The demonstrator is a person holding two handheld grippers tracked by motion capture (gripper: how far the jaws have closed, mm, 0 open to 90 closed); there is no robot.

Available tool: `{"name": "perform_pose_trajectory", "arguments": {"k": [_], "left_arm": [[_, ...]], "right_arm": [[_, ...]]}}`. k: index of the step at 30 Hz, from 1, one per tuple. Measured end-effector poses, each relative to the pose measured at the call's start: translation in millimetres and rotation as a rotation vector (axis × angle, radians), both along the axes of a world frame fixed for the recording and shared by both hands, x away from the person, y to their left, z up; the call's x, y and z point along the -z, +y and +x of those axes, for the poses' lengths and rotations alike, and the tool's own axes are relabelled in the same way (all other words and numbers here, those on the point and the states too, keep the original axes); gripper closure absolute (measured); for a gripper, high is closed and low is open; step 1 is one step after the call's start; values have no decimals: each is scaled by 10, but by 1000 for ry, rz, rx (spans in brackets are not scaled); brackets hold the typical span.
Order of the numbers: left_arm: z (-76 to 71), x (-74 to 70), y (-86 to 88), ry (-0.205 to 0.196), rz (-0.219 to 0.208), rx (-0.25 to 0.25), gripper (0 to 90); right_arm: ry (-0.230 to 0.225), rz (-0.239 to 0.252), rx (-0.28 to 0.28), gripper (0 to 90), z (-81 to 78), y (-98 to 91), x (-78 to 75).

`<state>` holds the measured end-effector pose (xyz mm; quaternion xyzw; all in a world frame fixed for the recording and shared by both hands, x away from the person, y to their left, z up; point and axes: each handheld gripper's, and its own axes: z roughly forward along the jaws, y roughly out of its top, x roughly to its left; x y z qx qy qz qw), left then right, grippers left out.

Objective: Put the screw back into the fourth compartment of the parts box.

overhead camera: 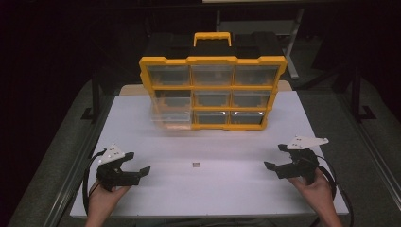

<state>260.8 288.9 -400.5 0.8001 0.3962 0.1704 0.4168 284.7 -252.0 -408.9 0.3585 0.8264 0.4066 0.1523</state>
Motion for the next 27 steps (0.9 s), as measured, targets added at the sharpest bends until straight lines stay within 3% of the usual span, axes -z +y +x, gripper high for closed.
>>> {"name": "perform_pose_trajectory", "arguments": {"k": [27], "left_arm": [[-1,-5,36,11,-15,-13,155]], "right_arm": [[28,-4,-11,141,36,17,-31]]}}
